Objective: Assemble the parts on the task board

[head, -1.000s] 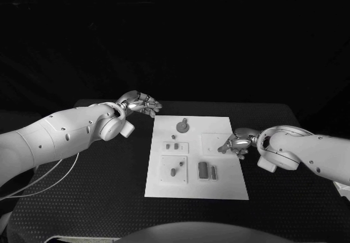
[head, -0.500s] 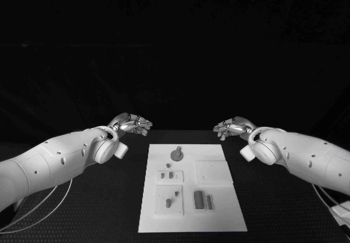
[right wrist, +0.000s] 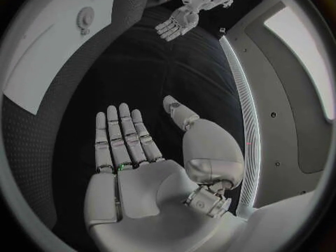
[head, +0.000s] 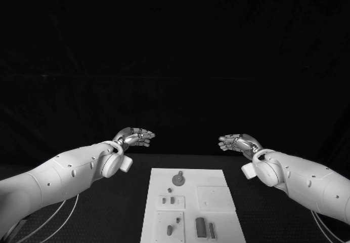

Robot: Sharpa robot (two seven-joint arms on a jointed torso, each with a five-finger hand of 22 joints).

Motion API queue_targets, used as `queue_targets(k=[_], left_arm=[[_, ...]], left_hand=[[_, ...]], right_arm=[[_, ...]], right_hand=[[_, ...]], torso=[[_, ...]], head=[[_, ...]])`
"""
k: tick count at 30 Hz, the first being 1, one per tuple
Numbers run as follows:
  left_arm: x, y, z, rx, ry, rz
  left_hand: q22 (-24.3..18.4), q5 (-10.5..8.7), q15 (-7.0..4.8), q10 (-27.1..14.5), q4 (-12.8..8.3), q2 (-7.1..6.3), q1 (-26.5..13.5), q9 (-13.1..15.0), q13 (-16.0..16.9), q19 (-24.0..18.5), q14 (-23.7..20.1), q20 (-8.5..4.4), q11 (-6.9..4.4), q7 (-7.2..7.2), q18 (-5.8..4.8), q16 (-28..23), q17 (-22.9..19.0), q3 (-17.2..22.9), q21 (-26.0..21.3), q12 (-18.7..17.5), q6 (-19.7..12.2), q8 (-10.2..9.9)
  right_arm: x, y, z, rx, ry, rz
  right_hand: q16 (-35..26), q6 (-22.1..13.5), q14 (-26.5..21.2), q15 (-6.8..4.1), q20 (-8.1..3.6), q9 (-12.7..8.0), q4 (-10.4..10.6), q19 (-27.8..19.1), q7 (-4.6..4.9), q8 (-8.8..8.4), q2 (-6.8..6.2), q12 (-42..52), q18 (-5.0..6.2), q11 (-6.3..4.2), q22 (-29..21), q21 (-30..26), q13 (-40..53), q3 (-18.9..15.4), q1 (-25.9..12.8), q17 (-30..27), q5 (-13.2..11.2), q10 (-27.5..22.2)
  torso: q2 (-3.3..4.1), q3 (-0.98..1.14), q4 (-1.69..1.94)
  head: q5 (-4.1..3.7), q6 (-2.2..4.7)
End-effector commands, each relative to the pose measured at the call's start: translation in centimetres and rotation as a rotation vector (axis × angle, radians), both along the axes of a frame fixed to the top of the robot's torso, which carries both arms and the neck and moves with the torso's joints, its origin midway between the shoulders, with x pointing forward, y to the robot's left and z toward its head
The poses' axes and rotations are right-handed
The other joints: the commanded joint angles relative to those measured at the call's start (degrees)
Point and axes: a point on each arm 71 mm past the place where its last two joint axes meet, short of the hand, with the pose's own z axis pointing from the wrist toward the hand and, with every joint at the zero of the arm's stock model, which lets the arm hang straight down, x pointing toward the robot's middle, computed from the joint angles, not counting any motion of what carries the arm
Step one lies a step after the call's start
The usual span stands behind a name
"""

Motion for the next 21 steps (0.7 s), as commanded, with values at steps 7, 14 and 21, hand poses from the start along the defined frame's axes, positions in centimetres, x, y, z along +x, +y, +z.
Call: queue_targets(k=[7,14,21], left_arm=[[-0.5,-0.5,-0.2,-0.027,-0.011,0.01],[-2.7,-2.5,-0.8,-0.118,-0.044,0.057],[-6.6,-5.1,-1.3,-0.232,-0.069,0.142]], left_hand=[[-46.8,-2.93,-10.05,-46.35,12.27,5.09,-52.87,-30.46,-11.54,-40.12,-34.98,-4.49,-7.18,-7.35,-0.85,-15.06,-31.21,-26.8,-3.59,-3.76,-37.55,-12.72],[-46.8,-2.93,-10.05,-46.35,12.27,5.09,-52.87,-30.46,-11.54,-40.12,-34.98,-4.49,-7.18,-7.35,-0.85,-15.06,-31.21,-26.8,-3.59,-3.76,-37.55,-12.72],[-46.8,-2.93,-10.05,-46.35,12.27,5.09,-52.87,-30.46,-11.54,-40.12,-34.98,-4.49,-7.18,-7.35,-0.85,-15.06,-31.21,-26.8,-3.59,-3.76,-37.55,-12.72]], right_arm=[[-0.4,0.4,0.0,0.02,-0.013,-0.01],[-2.0,2.2,0.2,0.087,-0.05,-0.054],[-5.0,4.7,0.7,0.174,-0.08,-0.129]], right_hand=[[-22.79,-40.47,-37.14,-10.49,-11.67,-37.66,12.51,-26.29,-10.34,-5.16,1.86,-9.0,-6.6,-9.44,-65.66,-9.41,-15.0,-33.12,-46.28,-25.51,-4.66,-49.2],[-22.79,-40.47,-37.14,-10.49,-11.67,-37.66,12.51,-26.29,-10.34,-5.16,1.86,-9.0,-6.6,-9.44,-65.66,-9.41,-15.0,-33.12,-46.28,-25.51,-4.66,-49.2],[-22.79,-40.47,-37.14,-10.49,-11.67,-37.66,12.51,-26.29,-10.34,-5.16,1.86,-9.0,-6.6,-9.44,-65.66,-9.41,-15.0,-33.12,-46.28,-25.51,-4.66,-49.2]], torso=[[-0.37,0.65,0.29],[-0.81,1.85,0.9],[-0.82,1.87,0.91]], head=[[-0.73,-0.86],[-2.2,-2.8],[-2.22,-2.83]])
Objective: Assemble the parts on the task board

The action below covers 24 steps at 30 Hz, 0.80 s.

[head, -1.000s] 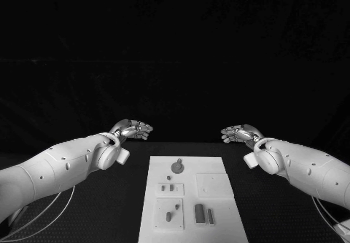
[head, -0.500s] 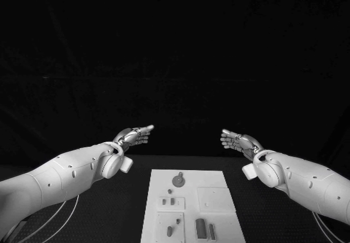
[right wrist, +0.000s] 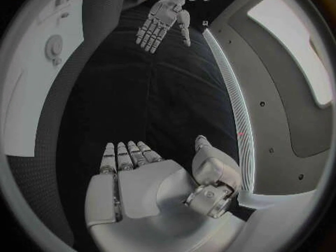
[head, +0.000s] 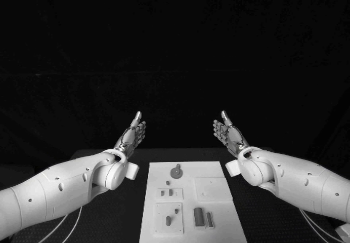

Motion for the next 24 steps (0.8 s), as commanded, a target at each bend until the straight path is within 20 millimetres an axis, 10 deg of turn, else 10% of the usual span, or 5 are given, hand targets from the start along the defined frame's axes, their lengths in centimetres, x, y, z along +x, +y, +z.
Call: queue_targets(k=[1,13,24], left_arm=[[-1.8,-0.5,0.5,-0.073,-0.064,0.174],[-5.7,-2.3,0.8,-0.14,-0.051,0.256],[-5.8,-2.4,0.8,-0.141,-0.051,0.257]], left_hand=[[-2.17,-0.48,-0.38,-2.21,0.45,0.17,-2.51,-1.44,-0.52,-2.0,-1.7,-0.16,-0.31,-0.18,-0.89,-0.81,-1.47,-1.41,-0.45,-0.48,-1.91,-0.68],[-2.17,-0.48,-0.38,-2.21,0.45,0.17,-2.51,-1.44,-0.52,-2.0,-1.7,-0.16,-0.31,-0.18,-0.89,-0.81,-1.47,-1.41,-0.45,-0.48,-1.91,-0.68],[-2.17,-0.48,-0.38,-2.21,0.45,0.17,-2.51,-1.44,-0.52,-2.0,-1.7,-0.16,-0.31,-0.18,-0.89,-0.81,-1.47,-1.41,-0.45,-0.48,-1.91,-0.68]], right_arm=[[-1.5,0.4,0.7,0.058,-0.055,-0.161],[-6.5,3.0,2.0,0.135,-0.041,-0.263],[-7.2,3.3,2.2,0.142,-0.036,-0.276]], right_hand=[[-1.2,-2.06,-1.87,-0.44,-0.33,-1.74,0.54,-1.42,-0.41,-0.52,0.01,-0.63,-0.8,-0.41,-5.58,-0.65,-0.65,-1.58,-2.25,-1.16,-0.4,-2.38],[-1.2,-2.06,-1.87,-0.44,-0.33,-1.74,0.54,-1.42,-0.41,-0.52,0.01,-0.63,-0.8,-0.41,-5.58,-0.65,-0.65,-1.58,-2.25,-1.16,-0.4,-2.38],[-1.2,-2.06,-1.87,-0.44,-0.33,-1.74,0.54,-1.42,-0.41,-0.52,0.01,-0.63,-0.8,-0.41,-5.58,-0.65,-0.65,-1.58,-2.25,-1.16,-0.4,-2.38]], torso=[[-0.05,0.15,0.06],[-0.05,0.15,0.06],[-0.05,0.15,0.06]], head=[[-0.03,-0.06],[-0.03,-0.06],[-0.03,-0.06]])
